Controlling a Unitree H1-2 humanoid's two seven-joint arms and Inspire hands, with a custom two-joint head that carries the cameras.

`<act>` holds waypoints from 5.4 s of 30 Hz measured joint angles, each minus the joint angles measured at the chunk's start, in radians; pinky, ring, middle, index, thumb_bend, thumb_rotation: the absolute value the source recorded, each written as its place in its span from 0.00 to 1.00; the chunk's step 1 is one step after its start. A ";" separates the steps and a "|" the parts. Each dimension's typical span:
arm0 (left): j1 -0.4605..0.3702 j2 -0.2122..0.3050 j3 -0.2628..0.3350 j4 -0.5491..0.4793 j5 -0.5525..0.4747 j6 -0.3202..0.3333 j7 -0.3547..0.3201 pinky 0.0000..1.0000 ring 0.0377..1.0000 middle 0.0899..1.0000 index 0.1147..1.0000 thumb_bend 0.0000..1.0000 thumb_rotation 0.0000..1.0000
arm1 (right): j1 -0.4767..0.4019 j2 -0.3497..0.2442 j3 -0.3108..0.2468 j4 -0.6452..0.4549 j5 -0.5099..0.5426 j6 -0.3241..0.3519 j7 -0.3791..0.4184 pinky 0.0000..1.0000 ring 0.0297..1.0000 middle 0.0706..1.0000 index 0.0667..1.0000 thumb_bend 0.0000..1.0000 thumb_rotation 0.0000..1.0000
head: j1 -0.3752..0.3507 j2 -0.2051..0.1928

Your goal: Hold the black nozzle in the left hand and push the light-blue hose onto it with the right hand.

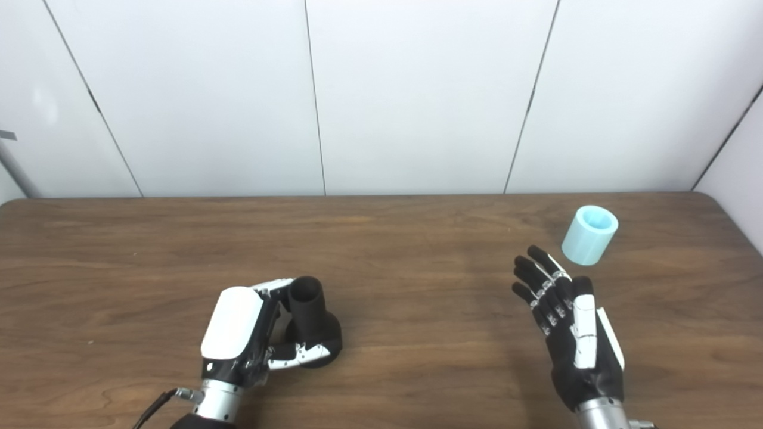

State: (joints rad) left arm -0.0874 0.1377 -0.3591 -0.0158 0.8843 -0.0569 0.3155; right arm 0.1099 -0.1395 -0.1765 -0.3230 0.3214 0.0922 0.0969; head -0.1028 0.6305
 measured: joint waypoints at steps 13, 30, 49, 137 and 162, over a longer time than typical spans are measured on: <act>0.002 0.001 0.004 -0.010 -0.007 0.003 -0.020 0.37 0.47 0.46 0.41 0.48 0.00 | -0.171 -0.253 -0.023 -0.065 -0.378 0.017 -0.019 0.77 0.82 0.80 0.81 0.59 0.96 | -0.072 0.015; 0.015 0.006 0.014 -0.034 -0.028 0.004 -0.050 0.39 0.47 0.45 0.39 0.48 0.00 | -0.424 -0.517 0.174 0.191 -1.034 0.109 0.109 0.94 0.97 0.90 0.86 0.72 0.27 | -0.202 0.014; 0.027 0.009 0.023 -0.043 -0.037 0.007 -0.071 0.37 0.46 0.46 0.39 0.48 0.00 | -0.621 -0.552 0.335 0.522 -1.174 0.222 0.236 0.87 0.92 0.87 0.84 0.87 0.20 | -0.233 0.014; 0.008 0.009 -0.005 -0.029 0.003 0.022 -0.079 0.39 0.46 0.45 0.40 0.48 0.00 | -0.463 -0.499 0.264 0.182 -1.019 0.198 0.007 0.43 0.38 0.48 0.45 0.52 0.00 | -0.032 0.055; 0.005 -0.014 -0.035 -0.032 0.016 0.063 -0.084 0.38 0.47 0.46 0.40 0.48 0.00 | -0.378 -0.149 0.262 -0.354 -1.066 0.283 0.188 0.36 0.37 0.47 0.47 0.52 0.00 | 0.044 0.064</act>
State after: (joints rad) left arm -0.0826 0.1237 -0.3941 -0.0483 0.9003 0.0066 0.2320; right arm -0.2681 -0.2887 0.0853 -0.6771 -0.7445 0.3747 0.2851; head -0.0583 0.6949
